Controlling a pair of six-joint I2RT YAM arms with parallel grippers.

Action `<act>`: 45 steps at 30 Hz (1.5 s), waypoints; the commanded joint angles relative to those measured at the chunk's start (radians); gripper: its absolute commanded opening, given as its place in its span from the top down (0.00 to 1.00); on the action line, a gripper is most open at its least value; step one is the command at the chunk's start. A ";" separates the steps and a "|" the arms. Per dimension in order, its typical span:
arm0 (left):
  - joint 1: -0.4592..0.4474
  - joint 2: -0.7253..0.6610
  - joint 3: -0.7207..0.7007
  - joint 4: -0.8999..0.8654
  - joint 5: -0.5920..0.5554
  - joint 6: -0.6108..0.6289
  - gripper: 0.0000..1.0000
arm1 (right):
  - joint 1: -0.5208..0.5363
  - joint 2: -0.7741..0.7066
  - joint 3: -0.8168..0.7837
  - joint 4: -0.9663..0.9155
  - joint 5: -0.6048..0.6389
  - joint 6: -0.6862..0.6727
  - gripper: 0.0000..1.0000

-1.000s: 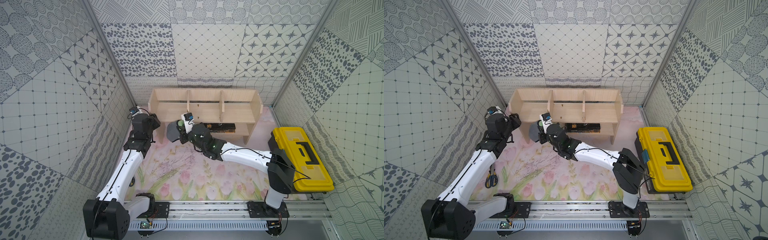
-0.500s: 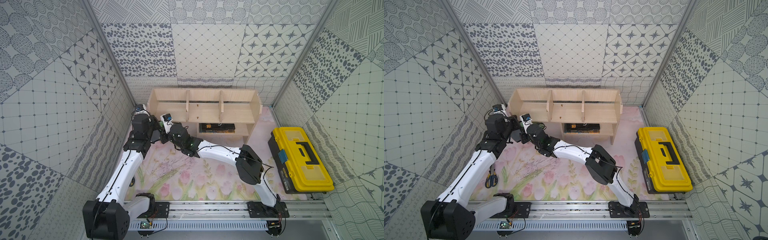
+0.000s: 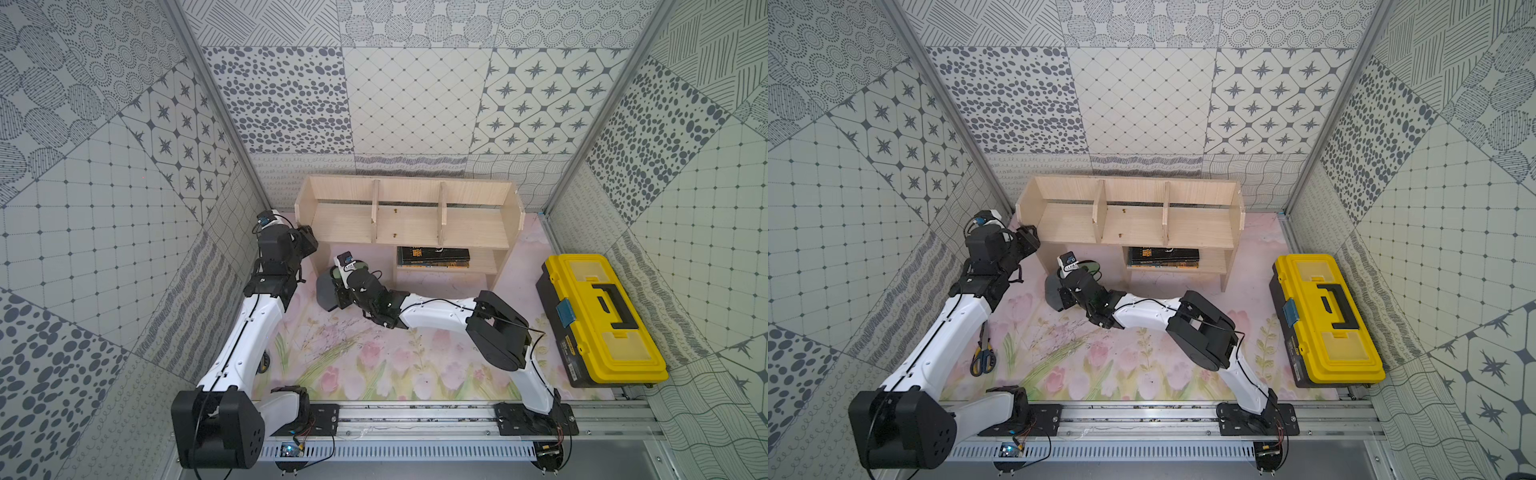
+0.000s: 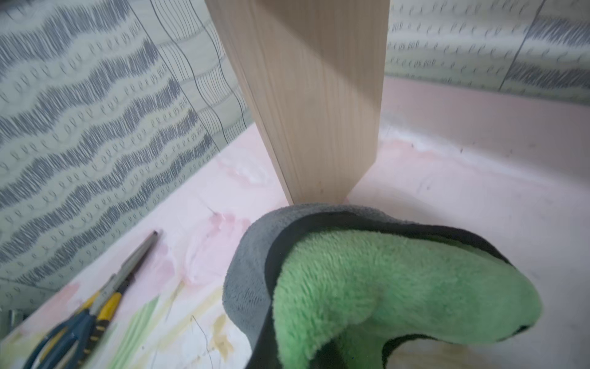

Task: Wipe the bookshelf clean with a cloth
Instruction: Wipe the dust from the shelf.

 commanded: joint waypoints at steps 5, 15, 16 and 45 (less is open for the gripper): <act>0.021 0.001 -0.011 0.073 0.028 -0.097 0.91 | 0.010 0.041 0.273 0.074 0.059 -0.001 1.00; 0.003 -0.019 -0.014 0.011 -0.076 -0.127 1.00 | 0.020 0.235 0.394 -0.094 0.057 0.096 1.00; 0.003 -0.022 -0.015 0.003 -0.086 -0.136 1.00 | 0.021 0.240 0.366 -0.087 0.048 0.120 1.00; -0.052 -0.040 -0.016 -0.100 -0.239 -0.166 1.00 | -0.053 -0.407 -0.357 0.040 0.241 0.106 1.00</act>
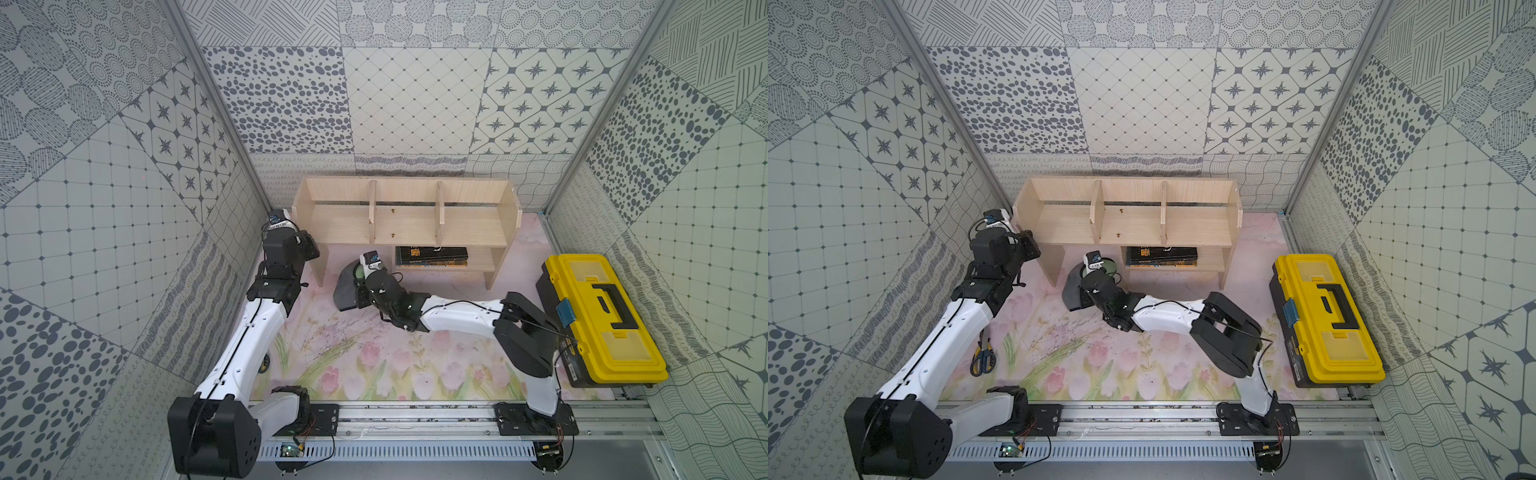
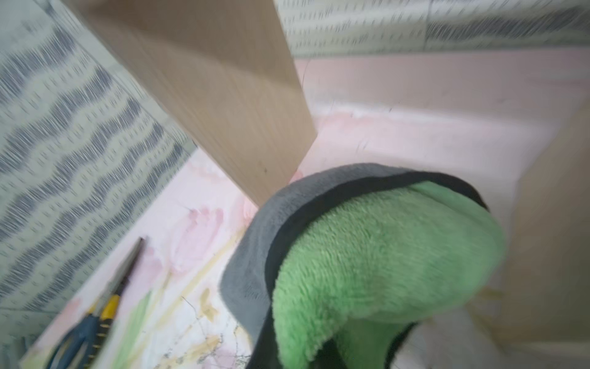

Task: Wipe the bookshelf clean with a cloth
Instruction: Wipe the dust from the shelf.

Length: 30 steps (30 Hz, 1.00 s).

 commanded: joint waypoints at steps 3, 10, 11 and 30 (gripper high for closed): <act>0.004 -0.007 0.003 -0.083 -0.131 -0.376 1.00 | -0.050 -0.232 -0.131 0.063 0.182 -0.069 1.00; 0.001 -0.008 -0.005 -0.082 -0.144 -0.375 1.00 | -0.091 -0.221 -0.264 0.049 0.123 -0.005 1.00; 0.001 -0.007 -0.006 -0.082 -0.147 -0.373 1.00 | -0.092 -0.203 -0.279 0.053 0.112 0.007 1.00; -0.004 0.003 -0.005 -0.099 -0.168 -0.386 1.00 | -0.175 -0.317 -0.293 -0.025 0.059 -0.027 1.00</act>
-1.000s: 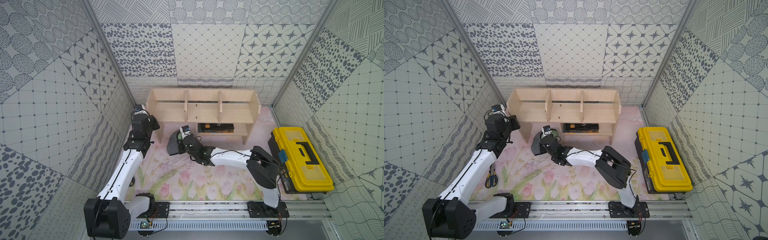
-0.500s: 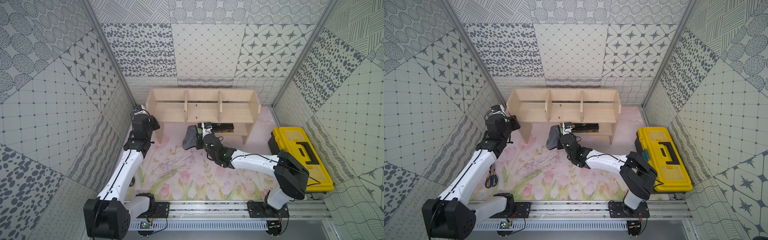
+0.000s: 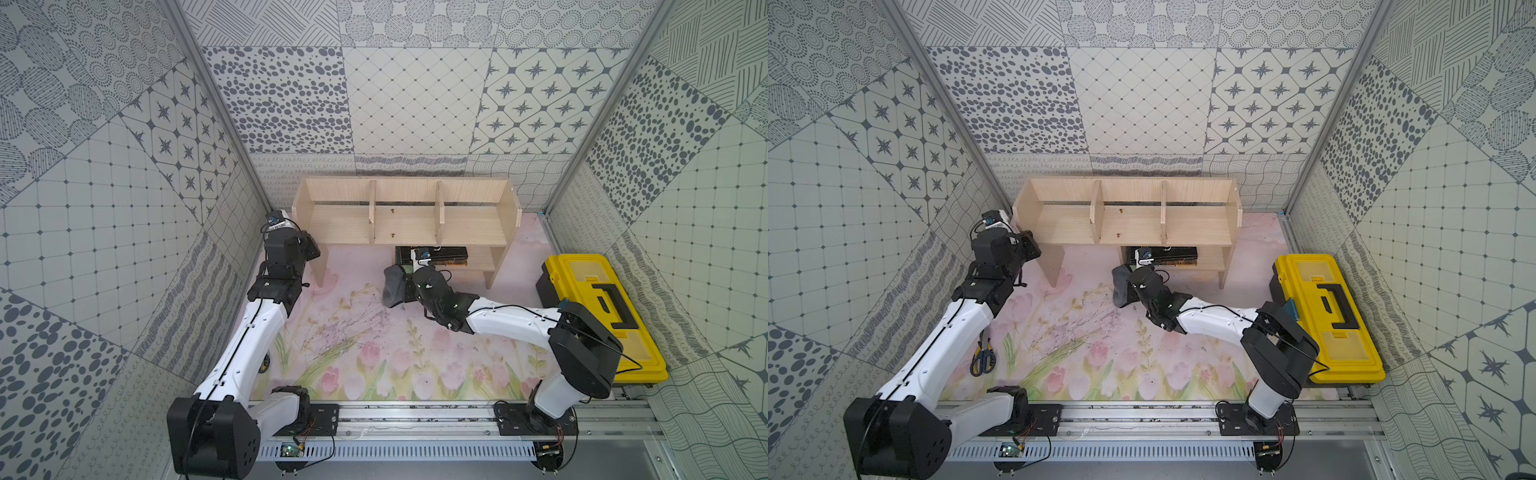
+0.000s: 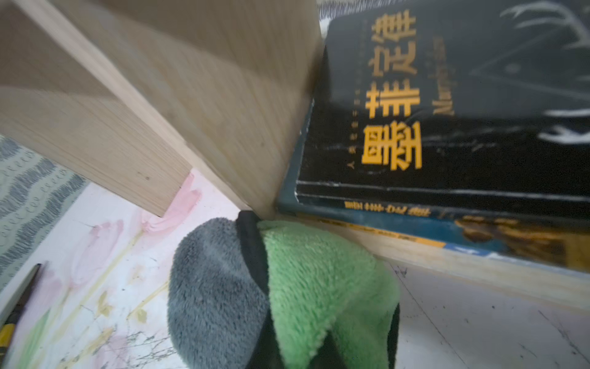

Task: Wipe the bookshelf clean with a cloth
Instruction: Wipe the dust from the shelf.

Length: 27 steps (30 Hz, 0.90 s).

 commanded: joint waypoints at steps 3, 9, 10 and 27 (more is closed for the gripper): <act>0.006 0.006 -0.004 -0.091 -0.142 -0.334 1.00 | -0.041 -0.088 -0.020 0.004 0.064 -0.011 1.00; -0.006 0.006 -0.006 -0.100 -0.169 -0.331 1.00 | -0.219 -0.316 -0.236 -0.052 0.072 0.074 1.00; -0.009 0.004 -0.006 -0.102 -0.174 -0.331 1.00 | -0.254 -0.367 -0.258 -0.087 0.078 0.075 1.00; -0.007 0.000 -0.005 -0.105 -0.186 -0.332 1.00 | -0.282 -0.457 -0.071 -0.195 -0.016 -0.143 1.00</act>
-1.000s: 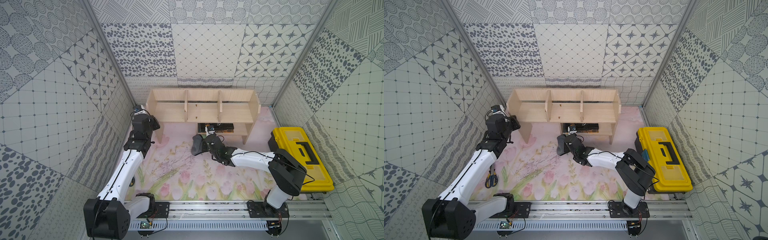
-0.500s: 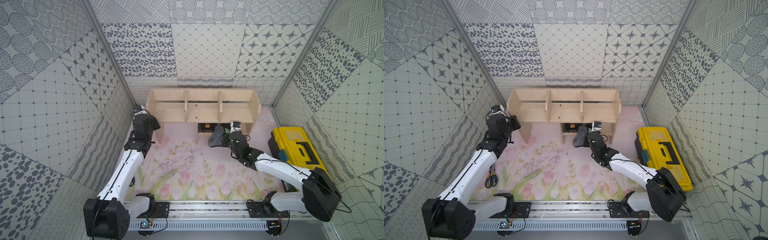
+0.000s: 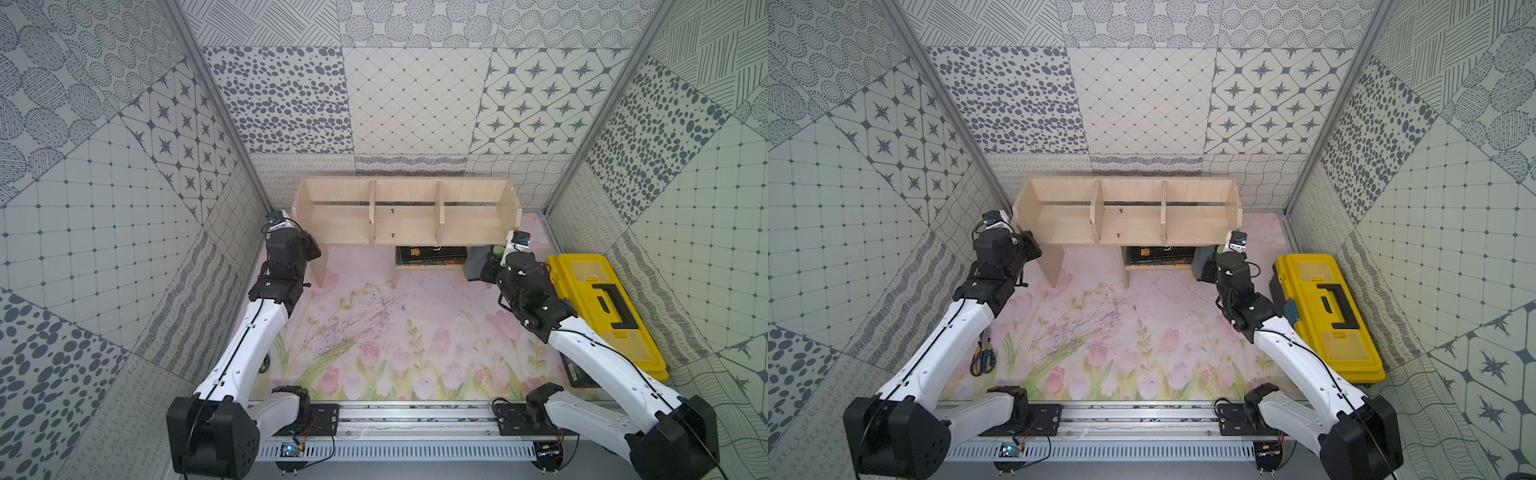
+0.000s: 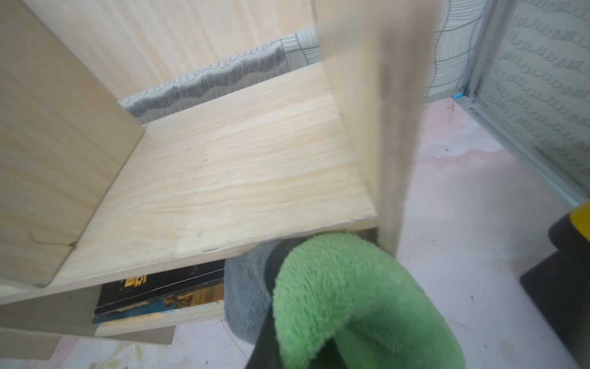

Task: Wipe the bookshelf clean with a cloth
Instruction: Wipe the dust from the shelf.

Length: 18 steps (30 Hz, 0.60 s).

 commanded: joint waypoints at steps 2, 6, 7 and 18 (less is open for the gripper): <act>0.005 -0.004 -0.004 -0.103 -0.157 -0.323 1.00 | 0.195 0.143 0.129 0.123 0.015 -0.113 1.00; 0.005 0.000 -0.006 -0.103 -0.149 -0.328 1.00 | 0.346 0.325 0.270 0.174 0.031 -0.136 1.00; 0.005 0.000 -0.006 -0.104 -0.149 -0.329 1.00 | 0.365 0.366 0.300 0.186 0.021 -0.133 1.00; 0.005 -0.002 -0.013 -0.102 -0.158 -0.337 1.00 | 0.253 0.255 0.190 0.185 0.043 0.000 1.00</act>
